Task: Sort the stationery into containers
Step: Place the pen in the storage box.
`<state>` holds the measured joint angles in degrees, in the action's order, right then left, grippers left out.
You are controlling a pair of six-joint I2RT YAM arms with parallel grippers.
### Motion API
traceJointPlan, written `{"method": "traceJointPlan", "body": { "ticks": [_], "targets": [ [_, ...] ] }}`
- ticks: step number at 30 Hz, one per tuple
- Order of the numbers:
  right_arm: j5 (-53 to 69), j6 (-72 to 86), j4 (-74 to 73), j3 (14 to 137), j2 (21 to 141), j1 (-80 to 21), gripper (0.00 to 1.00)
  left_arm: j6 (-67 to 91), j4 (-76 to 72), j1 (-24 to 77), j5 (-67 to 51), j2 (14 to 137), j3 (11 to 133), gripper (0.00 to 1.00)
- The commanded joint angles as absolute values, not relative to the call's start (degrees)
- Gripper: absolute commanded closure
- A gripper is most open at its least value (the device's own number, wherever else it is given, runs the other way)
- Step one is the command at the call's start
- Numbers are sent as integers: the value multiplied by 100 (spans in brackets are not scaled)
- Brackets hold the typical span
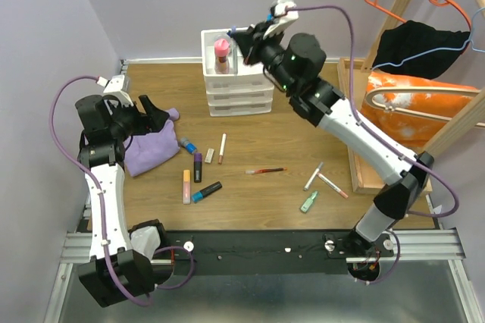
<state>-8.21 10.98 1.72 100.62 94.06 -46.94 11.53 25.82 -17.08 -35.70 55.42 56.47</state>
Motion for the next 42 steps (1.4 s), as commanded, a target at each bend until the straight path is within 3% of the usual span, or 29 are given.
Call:
{"method": "traceJointPlan", "body": {
  "ticks": [1, 8, 17, 37, 42],
  "targets": [
    [-1432, 326, 1704, 10738, 10290, -3912, 99, 791, 2206, -1652, -4210, 5607, 5739, 15],
    [-1749, -588, 3250, 11522, 11442, -3323, 100, 878, 2145, -1626, -4131, 5607, 5528, 15],
    [-1828, -756, 3191, 12542, 12602, -2988, 100, 1029, 1969, -1617, -4025, 5765, 5493, 15],
    [-1820, -290, 2795, 12129, 12938, -2909, 99, 475, 2434, -1582, -3366, 5994, 5423, 13],
    [-1732, -202, 2611, 11919, 12718, -2918, 81, -254, 2873, -1468, -3401, 6371, 5659, 13]
  ]
}}
